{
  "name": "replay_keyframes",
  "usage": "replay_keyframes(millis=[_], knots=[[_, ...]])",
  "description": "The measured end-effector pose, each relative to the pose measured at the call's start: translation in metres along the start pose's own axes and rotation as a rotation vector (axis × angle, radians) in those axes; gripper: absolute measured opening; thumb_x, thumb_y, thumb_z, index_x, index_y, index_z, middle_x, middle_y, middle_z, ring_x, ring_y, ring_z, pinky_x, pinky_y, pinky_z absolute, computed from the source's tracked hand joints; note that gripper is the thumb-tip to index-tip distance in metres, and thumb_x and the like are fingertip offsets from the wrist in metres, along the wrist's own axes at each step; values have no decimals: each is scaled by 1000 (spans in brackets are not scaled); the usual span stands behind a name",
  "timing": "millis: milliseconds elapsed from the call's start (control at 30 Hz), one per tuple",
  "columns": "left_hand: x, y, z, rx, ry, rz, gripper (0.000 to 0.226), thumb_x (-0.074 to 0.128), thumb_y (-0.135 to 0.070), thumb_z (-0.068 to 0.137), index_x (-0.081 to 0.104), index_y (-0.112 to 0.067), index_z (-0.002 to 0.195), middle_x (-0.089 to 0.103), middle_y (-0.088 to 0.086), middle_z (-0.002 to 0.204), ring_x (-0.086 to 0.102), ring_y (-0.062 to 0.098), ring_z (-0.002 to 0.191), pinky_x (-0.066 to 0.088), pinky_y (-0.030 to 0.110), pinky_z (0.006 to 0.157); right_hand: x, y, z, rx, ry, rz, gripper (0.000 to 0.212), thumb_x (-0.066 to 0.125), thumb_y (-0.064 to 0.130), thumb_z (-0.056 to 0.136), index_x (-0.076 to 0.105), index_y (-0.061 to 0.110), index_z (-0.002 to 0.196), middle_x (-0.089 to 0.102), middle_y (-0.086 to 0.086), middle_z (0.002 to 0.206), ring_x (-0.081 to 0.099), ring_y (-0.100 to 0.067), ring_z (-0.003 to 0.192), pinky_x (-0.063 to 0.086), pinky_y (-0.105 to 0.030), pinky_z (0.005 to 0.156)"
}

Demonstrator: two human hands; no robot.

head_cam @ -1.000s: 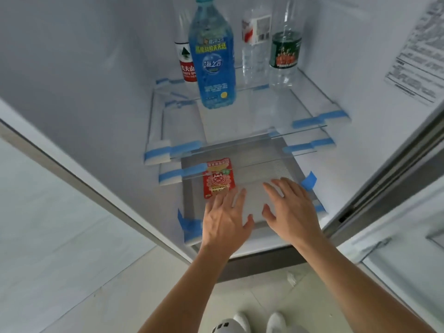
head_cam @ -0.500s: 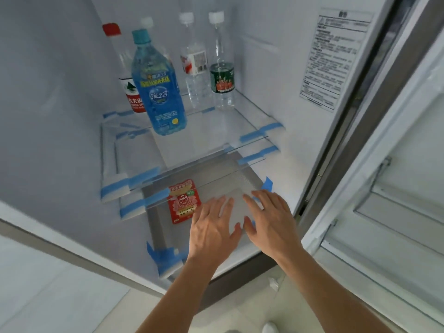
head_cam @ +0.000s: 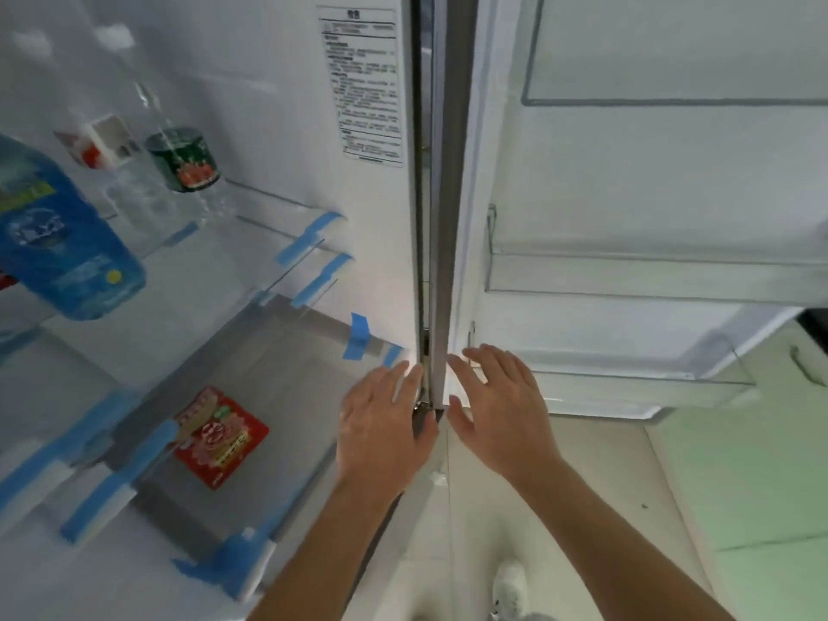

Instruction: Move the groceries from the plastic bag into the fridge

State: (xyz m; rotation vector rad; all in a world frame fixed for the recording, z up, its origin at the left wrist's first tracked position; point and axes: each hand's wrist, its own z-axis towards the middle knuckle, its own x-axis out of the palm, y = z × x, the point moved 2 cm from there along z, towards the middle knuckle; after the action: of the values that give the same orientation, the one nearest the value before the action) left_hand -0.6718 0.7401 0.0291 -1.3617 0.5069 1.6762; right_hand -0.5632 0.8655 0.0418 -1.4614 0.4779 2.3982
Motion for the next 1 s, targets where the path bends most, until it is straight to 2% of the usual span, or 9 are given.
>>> replay_keyframes(millis=[133,200,367,533,733,1000], knots=[[9,-41,1,130,38,-73,56,58,-49,86,57,-20,135,61,2,137,56,25,128,45,47,107,-21,-28,-37,147,-49,-69,42,63,29,87,62,16,126,65,-8,125,58,-30,121,45,-44,106],[12,-68,0,200,56,-121,56,56,-48,86,58,-21,135,60,1,139,55,25,129,42,47,108,-34,-43,-58,227,-56,-94,42,60,29,87,62,16,126,65,-9,125,58,-30,121,45,-44,105],[18,-148,-14,430,82,-228,54,60,-43,84,60,-20,133,60,1,139,56,26,127,46,47,105,-76,-77,-128,442,-88,-181,45,63,29,84,63,16,127,66,-7,124,59,-29,120,46,-46,103],[23,-231,-52,649,129,-307,54,55,-44,86,59,-20,134,60,2,138,55,26,127,46,46,102,-125,-97,-218,652,-149,-283,42,63,28,83,63,16,123,65,-7,120,60,-29,115,47,-44,101],[10,-320,-132,930,224,-318,52,56,-43,87,58,-20,134,59,0,138,56,24,125,45,42,103,-177,-88,-340,920,-203,-372,46,70,24,79,65,16,123,66,-7,121,61,-29,116,49,-46,101],[-2,-403,-245,1266,353,-341,54,58,-44,89,54,-22,137,56,-2,142,52,22,131,44,40,107,-225,-41,-485,1275,-240,-493,46,70,26,81,63,15,125,65,-7,121,61,-29,115,50,-45,99]])
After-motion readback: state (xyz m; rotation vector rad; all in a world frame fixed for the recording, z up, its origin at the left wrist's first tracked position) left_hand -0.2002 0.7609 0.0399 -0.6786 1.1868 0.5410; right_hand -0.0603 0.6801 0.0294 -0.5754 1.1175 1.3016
